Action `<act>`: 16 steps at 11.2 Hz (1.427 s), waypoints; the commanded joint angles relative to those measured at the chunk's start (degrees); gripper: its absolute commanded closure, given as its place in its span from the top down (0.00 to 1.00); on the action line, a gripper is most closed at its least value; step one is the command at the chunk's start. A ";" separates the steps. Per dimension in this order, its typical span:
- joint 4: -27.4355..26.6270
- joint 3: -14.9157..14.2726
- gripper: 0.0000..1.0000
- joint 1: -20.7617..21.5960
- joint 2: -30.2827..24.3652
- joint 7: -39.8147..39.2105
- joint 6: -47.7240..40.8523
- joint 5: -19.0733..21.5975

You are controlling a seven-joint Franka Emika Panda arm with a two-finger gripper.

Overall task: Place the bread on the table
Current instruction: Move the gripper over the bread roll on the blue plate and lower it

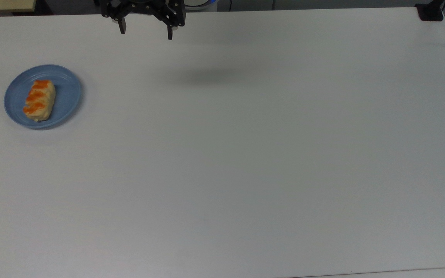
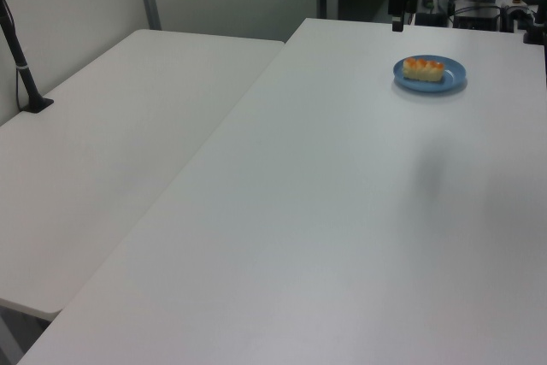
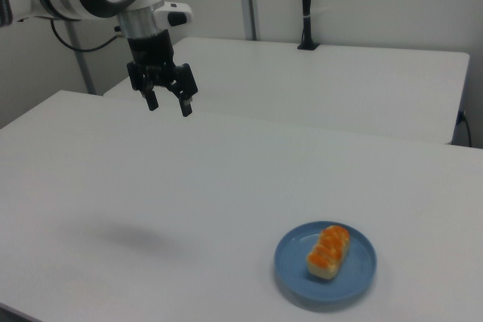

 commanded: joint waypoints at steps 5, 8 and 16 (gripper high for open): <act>-1.62 -0.47 1.00 0.53 -1.67 -0.10 0.02 -0.10; -1.62 -0.47 1.00 0.44 -1.41 -0.10 0.20 -0.10; -1.62 -0.73 1.00 -12.64 6.66 -15.74 8.35 0.25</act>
